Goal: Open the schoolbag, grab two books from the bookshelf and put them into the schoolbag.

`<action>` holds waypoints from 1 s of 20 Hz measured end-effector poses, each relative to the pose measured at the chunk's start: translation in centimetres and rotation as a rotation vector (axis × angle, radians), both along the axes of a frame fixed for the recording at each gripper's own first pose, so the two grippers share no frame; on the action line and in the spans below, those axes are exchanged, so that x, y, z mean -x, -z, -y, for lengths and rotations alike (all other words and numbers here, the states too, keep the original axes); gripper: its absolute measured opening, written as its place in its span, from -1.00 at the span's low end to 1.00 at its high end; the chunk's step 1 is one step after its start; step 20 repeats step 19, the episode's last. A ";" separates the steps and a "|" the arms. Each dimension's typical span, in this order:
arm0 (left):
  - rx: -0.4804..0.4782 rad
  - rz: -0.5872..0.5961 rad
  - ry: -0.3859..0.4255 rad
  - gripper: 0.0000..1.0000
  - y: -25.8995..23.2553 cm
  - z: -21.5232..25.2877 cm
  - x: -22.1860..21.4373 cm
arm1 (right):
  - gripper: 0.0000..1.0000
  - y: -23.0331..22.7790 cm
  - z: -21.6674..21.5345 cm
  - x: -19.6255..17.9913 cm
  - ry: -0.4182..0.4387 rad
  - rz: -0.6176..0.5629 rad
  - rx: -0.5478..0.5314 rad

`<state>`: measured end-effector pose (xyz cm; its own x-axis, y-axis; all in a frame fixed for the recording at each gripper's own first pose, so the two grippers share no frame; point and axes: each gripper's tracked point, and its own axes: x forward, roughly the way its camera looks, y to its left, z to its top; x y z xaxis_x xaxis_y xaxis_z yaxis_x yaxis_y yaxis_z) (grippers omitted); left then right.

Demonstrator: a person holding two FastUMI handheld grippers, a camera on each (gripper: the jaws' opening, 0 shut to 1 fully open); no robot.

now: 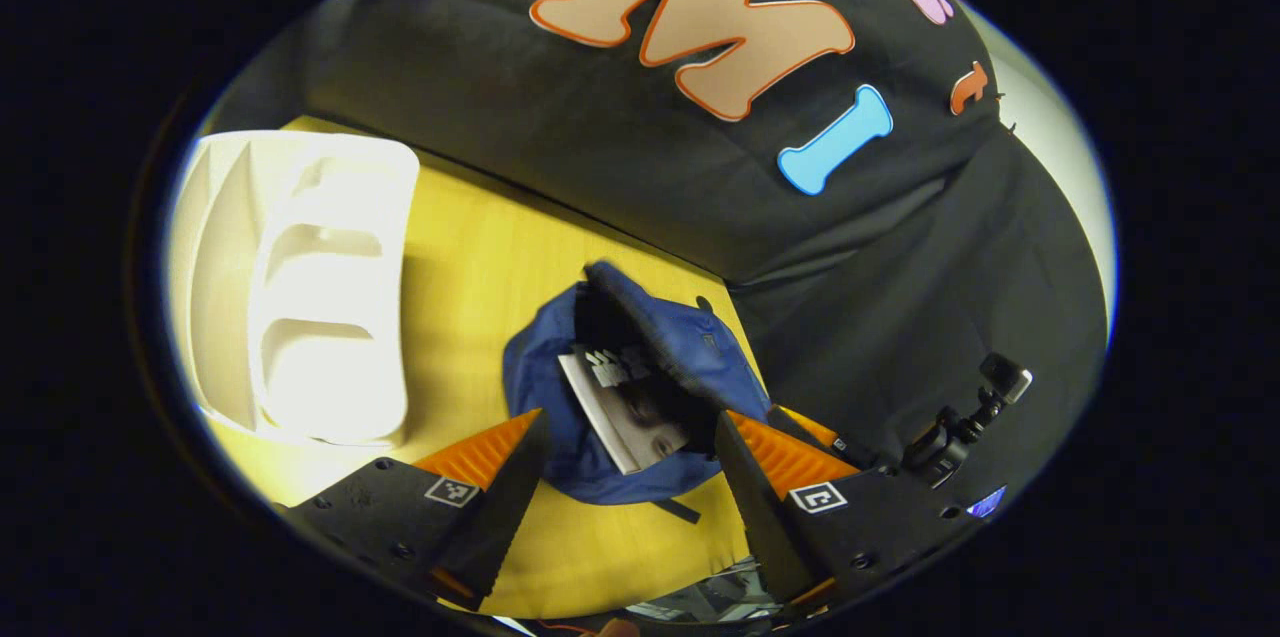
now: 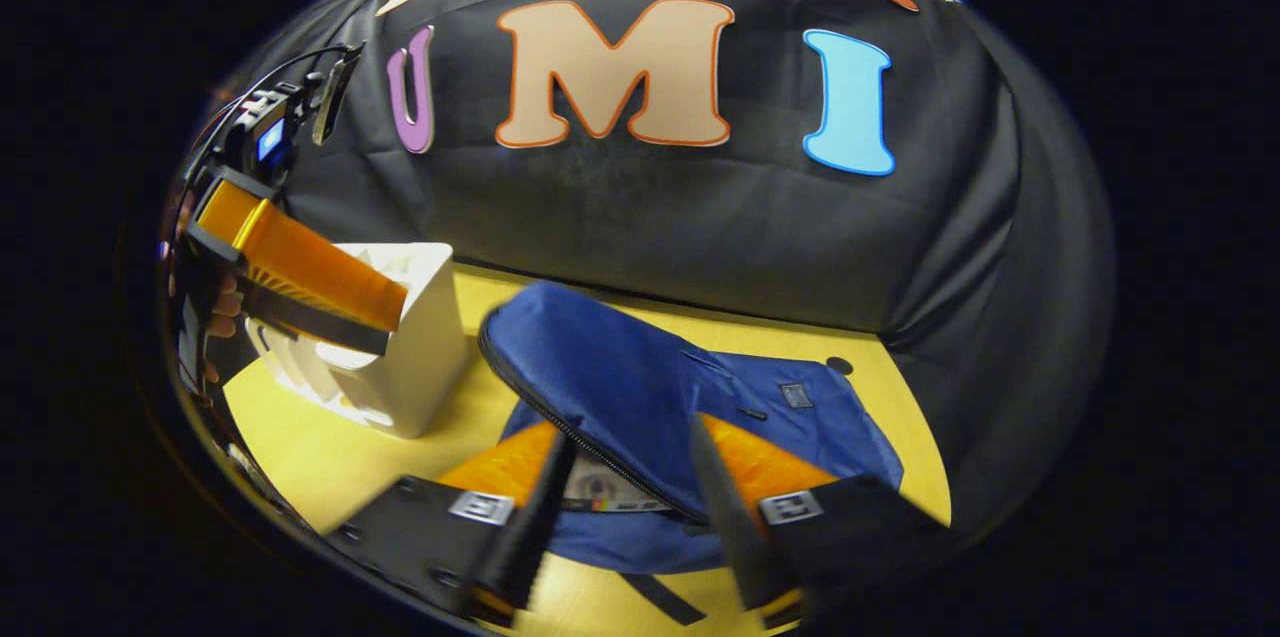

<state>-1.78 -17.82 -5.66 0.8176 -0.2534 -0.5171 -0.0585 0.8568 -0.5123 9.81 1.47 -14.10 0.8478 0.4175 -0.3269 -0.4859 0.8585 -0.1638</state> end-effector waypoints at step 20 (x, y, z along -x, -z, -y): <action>-0.355 0.186 -0.094 0.92 -4.5 -10.3 5.3 | 0.97 -10.0 -2.1 8.6 0.180 0.194 -0.167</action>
